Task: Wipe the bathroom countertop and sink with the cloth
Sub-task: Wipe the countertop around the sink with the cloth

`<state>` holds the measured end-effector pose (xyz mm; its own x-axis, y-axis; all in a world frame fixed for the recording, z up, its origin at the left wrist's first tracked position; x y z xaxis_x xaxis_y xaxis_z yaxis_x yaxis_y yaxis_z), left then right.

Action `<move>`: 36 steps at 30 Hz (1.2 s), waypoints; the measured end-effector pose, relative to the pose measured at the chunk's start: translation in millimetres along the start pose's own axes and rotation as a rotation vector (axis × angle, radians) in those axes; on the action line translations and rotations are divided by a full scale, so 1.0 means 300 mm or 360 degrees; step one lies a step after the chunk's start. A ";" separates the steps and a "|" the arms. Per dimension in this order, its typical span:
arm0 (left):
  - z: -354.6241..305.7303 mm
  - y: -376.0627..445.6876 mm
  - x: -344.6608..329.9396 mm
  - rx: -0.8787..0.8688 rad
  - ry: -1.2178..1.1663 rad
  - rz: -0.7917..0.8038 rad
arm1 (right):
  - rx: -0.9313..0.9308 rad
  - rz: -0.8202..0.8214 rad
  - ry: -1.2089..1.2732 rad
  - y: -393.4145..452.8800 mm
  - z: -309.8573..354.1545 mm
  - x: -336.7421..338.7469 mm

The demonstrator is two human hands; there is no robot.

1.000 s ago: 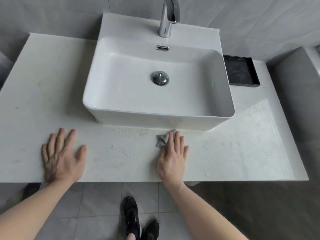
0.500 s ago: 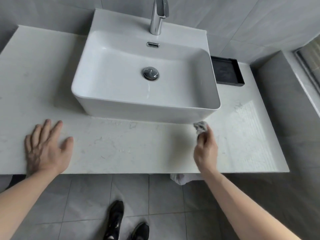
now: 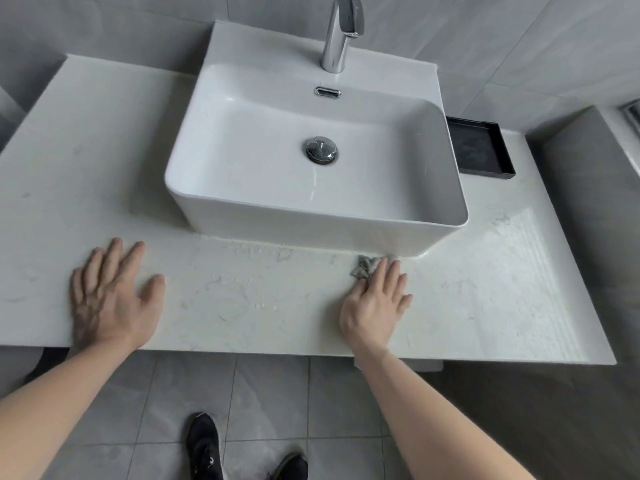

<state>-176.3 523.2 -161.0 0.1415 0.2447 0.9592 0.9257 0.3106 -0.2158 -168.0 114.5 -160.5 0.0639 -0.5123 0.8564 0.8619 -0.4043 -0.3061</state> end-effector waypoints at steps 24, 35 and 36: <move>-0.008 -0.008 0.005 -0.0009 -0.0004 0.0011 | 0.0186 -0.0006 0.0304 0.161 -0.286 0.379; -0.014 -0.006 0.010 0.0011 -0.0027 -0.0003 | 0.0554 0.0216 -0.0040 -0.081 -0.002 -0.002; -0.015 -0.006 0.010 0.0012 -0.0031 -0.0002 | 0.0681 0.0277 -0.0035 -0.132 0.055 -0.046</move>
<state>-176.1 519.3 -156.8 0.1336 0.2620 0.9558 0.9231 0.3180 -0.2162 -194.8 150.0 -153.3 0.2326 -0.5267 0.8176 0.9673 0.0378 -0.2509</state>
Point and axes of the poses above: each hand's wrist, its own y-axis towards the middle knuckle, its own x-axis out of the back of the hand, z = x × y, the point moved 4 cm from there along y, towards the middle knuckle, and after that the axes turned 14 degrees about z, right-handed, at the moved point
